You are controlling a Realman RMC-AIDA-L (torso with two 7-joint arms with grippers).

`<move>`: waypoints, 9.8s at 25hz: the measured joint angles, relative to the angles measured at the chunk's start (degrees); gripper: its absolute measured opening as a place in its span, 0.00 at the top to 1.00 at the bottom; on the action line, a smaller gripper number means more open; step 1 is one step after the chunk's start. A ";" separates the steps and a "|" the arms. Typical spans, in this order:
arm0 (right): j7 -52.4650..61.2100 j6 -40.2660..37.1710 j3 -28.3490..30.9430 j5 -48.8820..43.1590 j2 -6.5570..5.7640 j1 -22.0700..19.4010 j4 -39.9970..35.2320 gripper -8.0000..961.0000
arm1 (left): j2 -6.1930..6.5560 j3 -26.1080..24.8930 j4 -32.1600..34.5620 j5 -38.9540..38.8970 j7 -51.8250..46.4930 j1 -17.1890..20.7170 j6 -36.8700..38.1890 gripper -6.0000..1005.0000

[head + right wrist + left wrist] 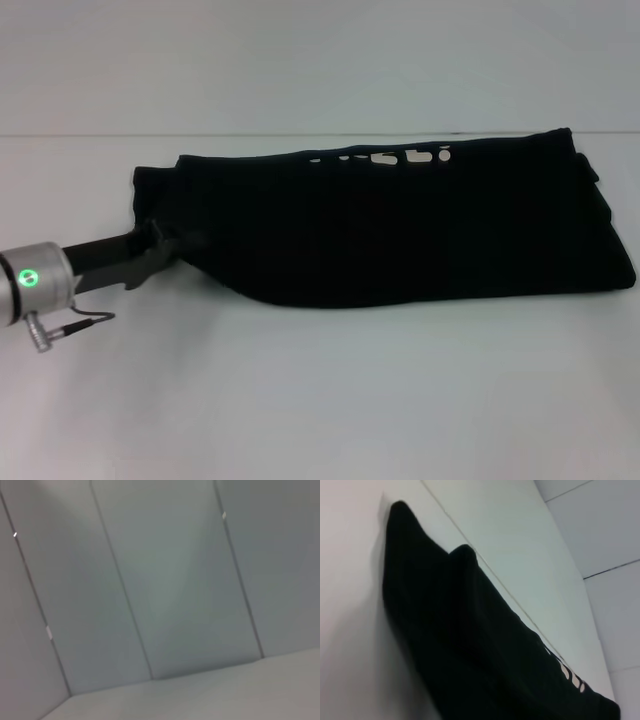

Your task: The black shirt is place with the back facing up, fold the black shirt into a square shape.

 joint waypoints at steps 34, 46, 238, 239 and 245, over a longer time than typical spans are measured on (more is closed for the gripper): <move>-0.71 1.67 2.53 0.39 -0.97 -0.36 5.37 0.38 | 1.03 1.31 14.44 1.94 -11.46 -0.60 2.96 0.96; -0.74 1.72 1.93 0.26 -1.08 0.87 5.48 0.38 | -3.58 12.05 14.32 1.09 -16.24 -16.24 5.82 0.95; 65.85 1.09 -16.14 -42.23 -13.64 24.84 4.87 0.39 | -4.08 22.11 3.62 -3.36 -14.51 -4.39 9.24 0.23; 65.85 1.09 -16.14 -42.23 -13.64 24.84 4.87 0.35 | -3.92 22.24 3.59 -3.21 -14.76 -4.23 7.97 0.23; 65.82 1.37 -16.05 -42.20 -13.61 24.44 4.87 0.25 | -2.74 22.43 3.91 -2.70 -14.93 -2.88 6.56 0.23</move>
